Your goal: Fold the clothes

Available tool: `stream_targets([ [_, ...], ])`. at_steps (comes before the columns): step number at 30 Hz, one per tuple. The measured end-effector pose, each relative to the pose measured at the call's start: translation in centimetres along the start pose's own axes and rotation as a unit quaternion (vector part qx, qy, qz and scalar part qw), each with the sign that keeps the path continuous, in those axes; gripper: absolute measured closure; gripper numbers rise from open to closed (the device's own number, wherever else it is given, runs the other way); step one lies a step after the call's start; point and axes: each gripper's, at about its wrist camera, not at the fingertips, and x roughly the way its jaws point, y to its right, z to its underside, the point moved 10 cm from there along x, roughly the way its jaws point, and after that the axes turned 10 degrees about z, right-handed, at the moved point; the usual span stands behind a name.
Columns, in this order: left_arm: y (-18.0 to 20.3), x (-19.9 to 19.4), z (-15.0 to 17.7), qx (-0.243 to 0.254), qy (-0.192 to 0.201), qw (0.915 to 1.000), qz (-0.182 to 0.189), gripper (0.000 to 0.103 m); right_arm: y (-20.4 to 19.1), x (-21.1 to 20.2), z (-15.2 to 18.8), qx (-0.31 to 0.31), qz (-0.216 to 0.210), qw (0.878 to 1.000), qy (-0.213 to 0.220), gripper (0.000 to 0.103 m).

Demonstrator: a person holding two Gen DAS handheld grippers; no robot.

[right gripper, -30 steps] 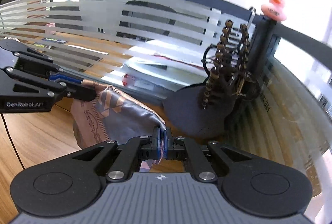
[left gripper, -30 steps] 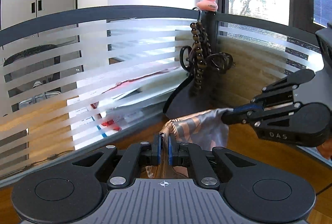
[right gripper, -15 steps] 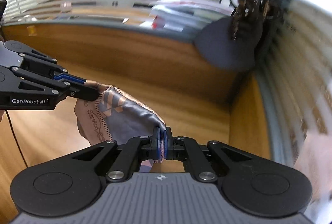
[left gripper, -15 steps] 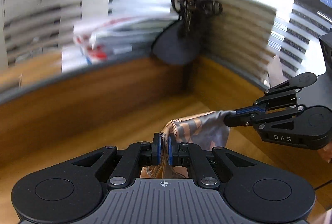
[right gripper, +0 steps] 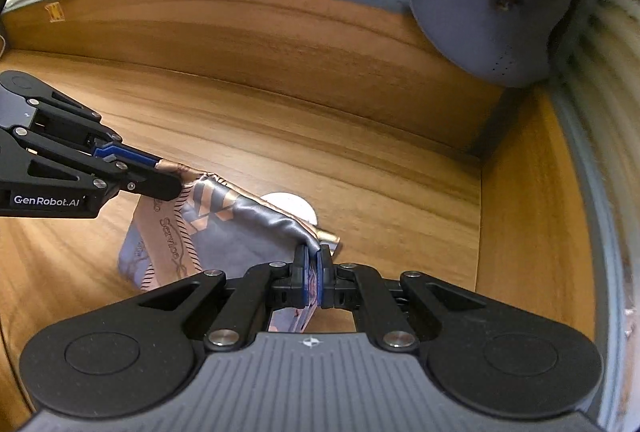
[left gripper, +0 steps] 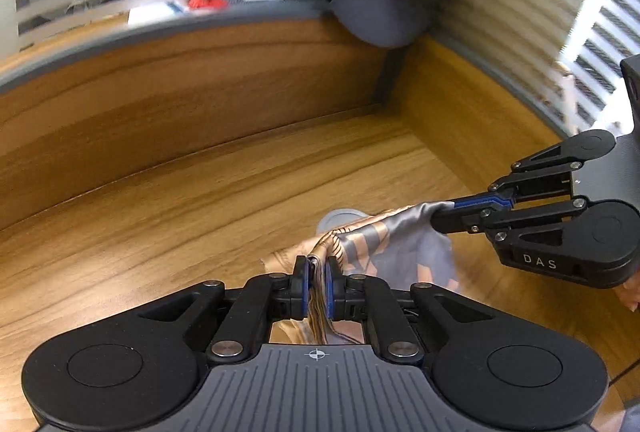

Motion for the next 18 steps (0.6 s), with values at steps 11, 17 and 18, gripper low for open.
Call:
stream_targets([
  [11, -2.2, 2.1, -0.4, -0.023, -0.021, 0.9995, -0.008, 0.091, 1.0, 4.2, 0.0, -0.002, -0.014, 0.999, -0.043, 0.096],
  [17, -2.6, 1.4, -0.6, -0.031, -0.013, 0.9993, -0.015, 0.082, 1.9, 3.9, -0.2, 0.016, -0.001, 0.999, -0.036, 0.086],
  [18, -2.7, 1.3, -0.6, -0.032, -0.012, 0.9993, -0.016, 0.079, 2.2, 3.5, -0.1, 0.021, 0.002, 0.999, -0.034, 0.086],
])
